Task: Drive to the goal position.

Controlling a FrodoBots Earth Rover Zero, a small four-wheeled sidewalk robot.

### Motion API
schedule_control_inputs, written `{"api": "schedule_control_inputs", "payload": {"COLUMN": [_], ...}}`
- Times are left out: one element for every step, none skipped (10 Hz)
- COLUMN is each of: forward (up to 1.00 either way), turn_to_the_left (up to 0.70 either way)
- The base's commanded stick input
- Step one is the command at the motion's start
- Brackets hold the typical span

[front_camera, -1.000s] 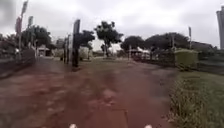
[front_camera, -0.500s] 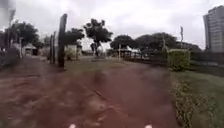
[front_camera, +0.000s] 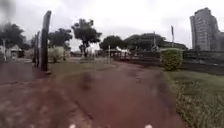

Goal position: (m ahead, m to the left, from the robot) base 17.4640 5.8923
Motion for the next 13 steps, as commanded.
{"api": "schedule_control_inputs", "payload": {"forward": [0.85,0.85,0.85,0.85,0.85,0.85,0.85,0.85,0.85,0.85,0.85,0.85,0.85], "turn_to_the_left": [-0.33,-0.33,-0.25,-0.11,0.01,0.01,0.01,0.01,0.01,0.01,0.01,0.01,0.01]}}
